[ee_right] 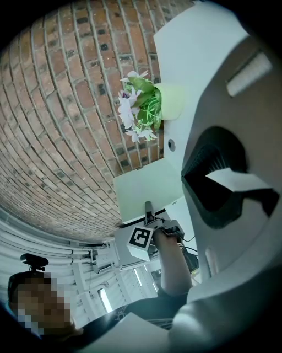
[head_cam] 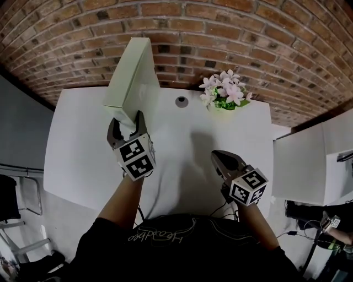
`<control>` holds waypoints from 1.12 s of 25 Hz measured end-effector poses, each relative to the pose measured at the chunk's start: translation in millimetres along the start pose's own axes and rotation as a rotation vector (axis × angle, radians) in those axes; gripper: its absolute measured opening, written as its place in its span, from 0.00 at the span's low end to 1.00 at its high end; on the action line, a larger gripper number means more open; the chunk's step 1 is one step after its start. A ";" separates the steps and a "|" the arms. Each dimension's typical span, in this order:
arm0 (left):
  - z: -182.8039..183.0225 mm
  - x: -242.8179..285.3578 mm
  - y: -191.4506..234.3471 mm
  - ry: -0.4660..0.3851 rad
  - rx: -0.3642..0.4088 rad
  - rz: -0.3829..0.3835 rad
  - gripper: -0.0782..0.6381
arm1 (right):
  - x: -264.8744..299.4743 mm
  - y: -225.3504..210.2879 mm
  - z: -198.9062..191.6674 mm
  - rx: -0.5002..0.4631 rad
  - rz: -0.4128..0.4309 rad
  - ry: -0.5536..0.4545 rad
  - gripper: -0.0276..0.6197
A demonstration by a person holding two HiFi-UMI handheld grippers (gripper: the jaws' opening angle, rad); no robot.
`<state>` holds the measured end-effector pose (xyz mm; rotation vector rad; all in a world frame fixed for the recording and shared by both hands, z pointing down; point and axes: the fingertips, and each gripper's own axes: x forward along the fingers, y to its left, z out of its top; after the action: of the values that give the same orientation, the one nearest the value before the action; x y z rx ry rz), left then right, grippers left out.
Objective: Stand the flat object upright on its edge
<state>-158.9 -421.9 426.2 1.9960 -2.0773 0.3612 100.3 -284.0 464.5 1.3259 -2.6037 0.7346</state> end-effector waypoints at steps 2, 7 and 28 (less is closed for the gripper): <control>0.1 0.2 -2.6 0.002 0.003 -0.012 0.54 | 2.7 -1.2 -0.5 0.002 -0.007 -0.002 0.05; -1.0 1.4 -3.0 0.017 -0.022 -0.065 0.54 | 3.1 -0.3 1.7 -0.007 0.003 -0.012 0.05; -30.1 -151.7 -30.5 0.126 -0.127 -0.488 0.53 | -97.5 89.9 36.3 -0.102 0.159 -0.148 0.05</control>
<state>-122.4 -270.2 403.7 2.2421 -1.4358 0.2438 92.1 -185.9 368.5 1.1984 -2.8469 0.5338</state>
